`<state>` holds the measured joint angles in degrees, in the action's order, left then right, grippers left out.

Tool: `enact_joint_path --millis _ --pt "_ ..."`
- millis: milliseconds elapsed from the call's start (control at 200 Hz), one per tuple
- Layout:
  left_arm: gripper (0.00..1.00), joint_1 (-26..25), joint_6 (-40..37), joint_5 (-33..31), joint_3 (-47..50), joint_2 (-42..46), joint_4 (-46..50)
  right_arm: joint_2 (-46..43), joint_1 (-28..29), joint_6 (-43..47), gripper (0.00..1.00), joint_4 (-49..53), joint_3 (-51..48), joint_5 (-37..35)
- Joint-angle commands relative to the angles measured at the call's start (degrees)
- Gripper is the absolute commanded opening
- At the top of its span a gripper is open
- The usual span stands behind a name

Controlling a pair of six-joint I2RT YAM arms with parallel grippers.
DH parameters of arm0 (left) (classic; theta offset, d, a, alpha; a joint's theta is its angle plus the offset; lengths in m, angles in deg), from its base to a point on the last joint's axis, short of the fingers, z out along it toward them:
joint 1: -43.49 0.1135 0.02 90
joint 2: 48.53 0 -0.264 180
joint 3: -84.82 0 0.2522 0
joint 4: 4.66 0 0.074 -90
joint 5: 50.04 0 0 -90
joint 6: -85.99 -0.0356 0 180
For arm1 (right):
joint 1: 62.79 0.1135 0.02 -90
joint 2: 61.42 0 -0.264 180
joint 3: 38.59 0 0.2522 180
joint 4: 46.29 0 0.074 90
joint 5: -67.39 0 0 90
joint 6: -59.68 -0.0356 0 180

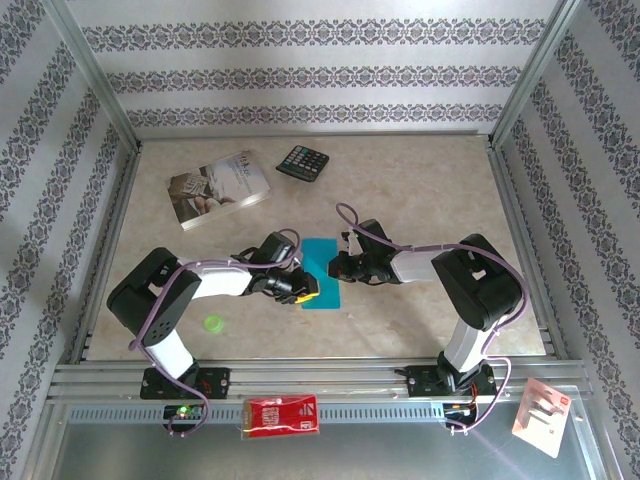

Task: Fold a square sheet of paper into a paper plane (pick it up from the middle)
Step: First fold the square sheet of paper in half at the center of the table.

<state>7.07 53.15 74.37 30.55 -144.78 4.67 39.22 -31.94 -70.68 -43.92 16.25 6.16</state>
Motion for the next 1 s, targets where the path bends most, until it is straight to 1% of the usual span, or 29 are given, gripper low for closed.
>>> enact_joint_path --millis 0,135,245,440,510,674,814,994 --pt "0.25 -0.2 0.0 -1.4 3.8 1.4 3.1 3.8 -1.5 1.8 0.0 10.5 -3.3 -8.3" --pt "0.26 0.4 -0.6 -1.1 4.8 4.8 3.8 3.7 -1.5 1.8 0.0 10.4 -3.5 -8.2" --pt "0.27 -0.2 0.8 1.0 4.1 6.4 0.5 3.7 -1.5 1.8 0.0 10.4 -3.5 -8.3" --pt "0.27 -1.6 1.7 2.1 3.0 3.8 -1.3 3.6 -1.5 1.8 0.0 10.5 -3.2 -8.1" --pt "0.25 -1.4 2.0 0.5 3.8 3.3 0.7 3.5 -1.5 1.8 0.0 10.5 -3.3 -8.2" --pt "0.22 0.0 3.1 -1.0 7.8 3.9 1.0 3.3 -1.6 1.9 0.0 10.6 -3.6 -8.2" --pt "0.22 1.1 1.6 -1.5 8.4 6.7 3.9 3.4 -1.7 1.9 0.0 10.6 -3.7 -8.2" --pt "0.22 4.8 0.4 0.0 8.6 11.6 4.7 3.7 -1.7 2.0 0.0 10.5 -3.6 -8.0"
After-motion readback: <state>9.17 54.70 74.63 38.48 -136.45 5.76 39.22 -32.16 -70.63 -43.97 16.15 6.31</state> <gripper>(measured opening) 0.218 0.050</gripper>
